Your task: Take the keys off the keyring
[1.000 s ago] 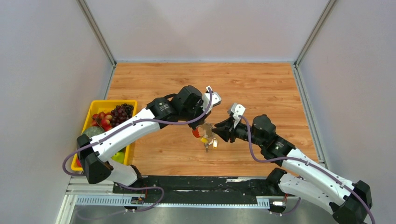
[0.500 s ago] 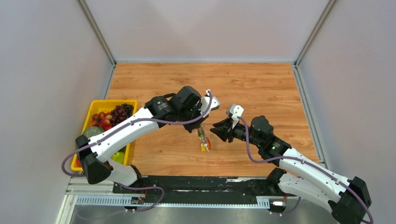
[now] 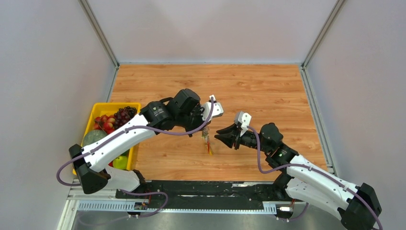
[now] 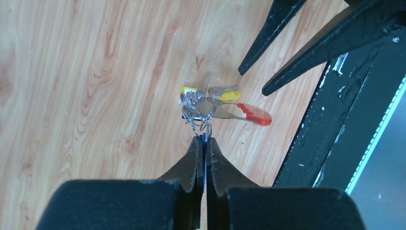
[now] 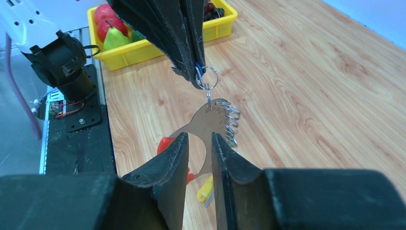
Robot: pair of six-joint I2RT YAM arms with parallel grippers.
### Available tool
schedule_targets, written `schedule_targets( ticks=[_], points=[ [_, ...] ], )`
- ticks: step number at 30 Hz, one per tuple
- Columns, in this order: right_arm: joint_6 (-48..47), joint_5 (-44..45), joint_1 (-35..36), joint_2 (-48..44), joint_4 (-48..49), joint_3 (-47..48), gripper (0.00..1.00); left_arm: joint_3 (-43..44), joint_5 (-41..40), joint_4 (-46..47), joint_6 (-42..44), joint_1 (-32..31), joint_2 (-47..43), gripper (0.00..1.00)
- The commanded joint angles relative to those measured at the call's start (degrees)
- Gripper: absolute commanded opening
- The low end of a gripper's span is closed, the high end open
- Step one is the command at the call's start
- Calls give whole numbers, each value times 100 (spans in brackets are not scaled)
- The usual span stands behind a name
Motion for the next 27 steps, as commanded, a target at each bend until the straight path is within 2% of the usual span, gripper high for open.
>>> schedule_targets(
  ticks=[1,8,15,27],
  points=[
    [-292,-646,27,2,704,-17,26,-140,359,476,780,16,-549,0],
    [-678,-1423,23,357,780,201,24,-540,665,585,1600,16,-914,0],
    [-846,-1311,12,501,792,387,24,-442,704,267,2172,12,-1005,0],
    [-1019,-1239,-153,1068,742,980,23,-49,524,-162,3115,17,-617,0]
  ],
)
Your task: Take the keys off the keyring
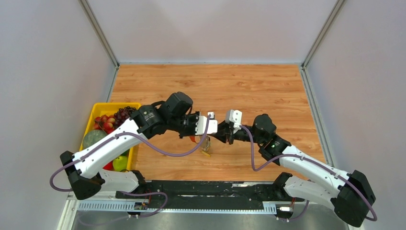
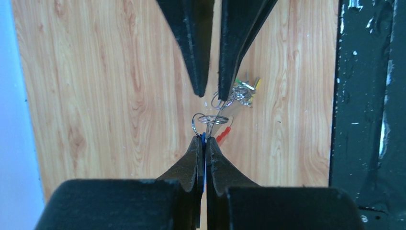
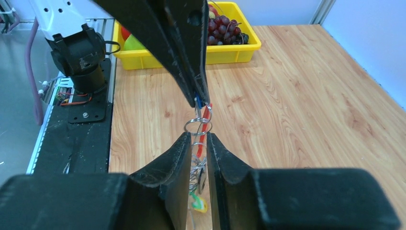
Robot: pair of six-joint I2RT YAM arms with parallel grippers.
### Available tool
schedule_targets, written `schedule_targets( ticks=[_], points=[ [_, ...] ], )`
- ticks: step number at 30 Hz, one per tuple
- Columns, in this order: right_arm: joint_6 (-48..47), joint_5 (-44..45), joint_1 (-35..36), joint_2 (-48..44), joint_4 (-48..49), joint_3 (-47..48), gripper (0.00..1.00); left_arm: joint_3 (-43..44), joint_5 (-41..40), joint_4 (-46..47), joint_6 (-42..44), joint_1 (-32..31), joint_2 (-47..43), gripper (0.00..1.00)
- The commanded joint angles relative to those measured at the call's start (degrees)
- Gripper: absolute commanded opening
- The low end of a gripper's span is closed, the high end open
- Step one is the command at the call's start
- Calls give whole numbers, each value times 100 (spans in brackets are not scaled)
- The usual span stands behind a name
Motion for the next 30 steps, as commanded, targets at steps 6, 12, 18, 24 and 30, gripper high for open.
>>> schedule_targets(
  ticks=[6,12,18,24,30],
  points=[
    [366,-1149,-976,816,775,607,24,-87,-889,599,1381,202,51,0],
    [244,-2149,-1403,1680,553,1225,32,-585,-712,1445,1861,530,-95,0],
    [-38,-2905,-1403,2373,247,1660,32,-997,-465,1780,2214,534,-362,0],
    [-230,-3137,-1403,2547,322,1607,33,-1441,-176,2193,2376,529,-709,0],
    [-325,-3204,-1322,2639,352,1567,35,-1504,233,2201,2384,530,-857,0]
  ],
)
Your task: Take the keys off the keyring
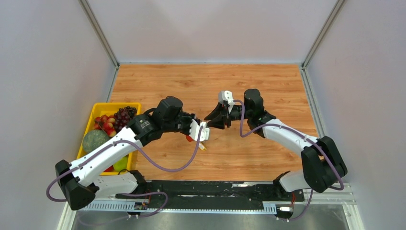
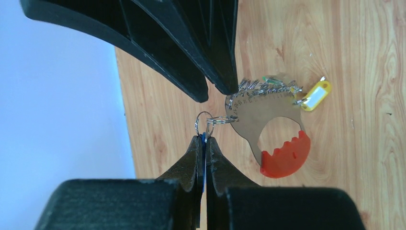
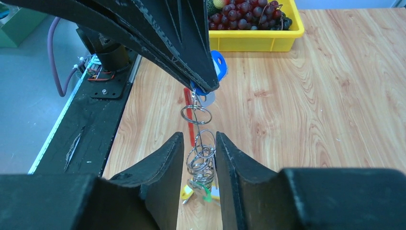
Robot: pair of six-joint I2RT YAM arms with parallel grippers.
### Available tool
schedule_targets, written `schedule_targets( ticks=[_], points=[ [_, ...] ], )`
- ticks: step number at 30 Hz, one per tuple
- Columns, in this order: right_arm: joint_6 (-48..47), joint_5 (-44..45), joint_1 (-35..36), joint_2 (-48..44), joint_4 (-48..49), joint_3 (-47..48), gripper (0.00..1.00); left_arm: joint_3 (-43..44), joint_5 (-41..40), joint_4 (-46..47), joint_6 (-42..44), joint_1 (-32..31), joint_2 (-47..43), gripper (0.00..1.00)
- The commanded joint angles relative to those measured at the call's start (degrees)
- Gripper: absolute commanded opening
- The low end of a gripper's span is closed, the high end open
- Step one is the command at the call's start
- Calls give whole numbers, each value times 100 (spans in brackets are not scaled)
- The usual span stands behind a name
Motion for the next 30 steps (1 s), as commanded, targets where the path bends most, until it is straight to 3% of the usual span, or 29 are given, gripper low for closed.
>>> schedule_targets(
  ticks=[1,21,30],
  points=[
    [-275,-317,90,101,140,70,35,3,543,402,192,-6,-242,0],
    [-320,-439,284,-94,117,40,36,22,1118,171,353,-22,-278,0],
    [-375,-578,288,-225,-158,40,26,-12,1045,182,369,-22,-320,0]
  ],
)
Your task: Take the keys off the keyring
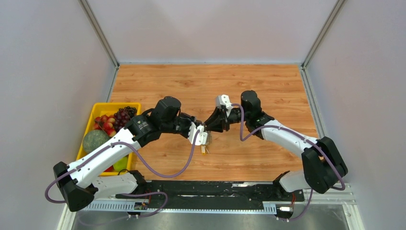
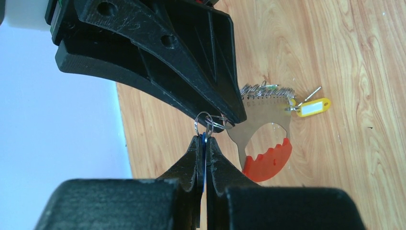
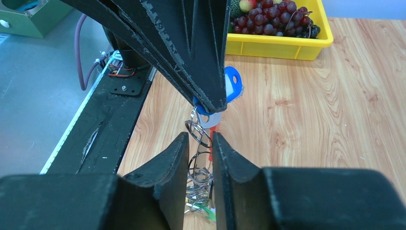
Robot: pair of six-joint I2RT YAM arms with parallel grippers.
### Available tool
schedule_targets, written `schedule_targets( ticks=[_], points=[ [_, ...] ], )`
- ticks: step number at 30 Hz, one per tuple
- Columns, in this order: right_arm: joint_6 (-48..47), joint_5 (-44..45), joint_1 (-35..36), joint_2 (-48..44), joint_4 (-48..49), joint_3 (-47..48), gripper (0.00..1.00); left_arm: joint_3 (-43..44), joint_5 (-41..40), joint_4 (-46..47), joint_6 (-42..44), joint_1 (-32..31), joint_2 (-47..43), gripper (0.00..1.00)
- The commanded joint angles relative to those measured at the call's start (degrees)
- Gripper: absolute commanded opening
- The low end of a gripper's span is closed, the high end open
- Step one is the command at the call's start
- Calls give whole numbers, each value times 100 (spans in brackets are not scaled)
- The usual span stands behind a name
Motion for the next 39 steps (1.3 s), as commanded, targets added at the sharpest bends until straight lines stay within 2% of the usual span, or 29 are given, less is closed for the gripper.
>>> schedule_targets(
  ticks=[1,3,6,10,18,31,32,34,37,39],
  points=[
    [-179,-293,23,-234,-59,31,22,-19,153,143,148,-18,-186,0],
    [-178,-298,21,-248,-103,28,14,-42,114,160,144,-18,-216,0],
    [-161,-318,16,-268,-115,15,10,-53,43,175,149,-16,-220,0],
    [-135,-248,23,-317,-151,17,0,-73,-23,198,127,-11,-230,0],
    [128,-6,-8,-467,-111,-68,0,-200,-356,394,99,-15,-297,0],
    [1386,139,-275,-681,998,-370,0,-261,-436,401,112,-17,-243,0],
    [1423,134,-275,-674,1004,-367,1,-258,-455,405,110,-9,-241,0],
    [1456,52,-271,-677,976,-380,17,-253,-466,419,89,-8,-263,0],
    [1151,5,-262,-806,742,-460,31,-241,-469,435,78,-8,-285,0],
    [918,-10,-244,-919,637,-521,37,-232,-436,435,79,-7,-302,0]
  ],
)
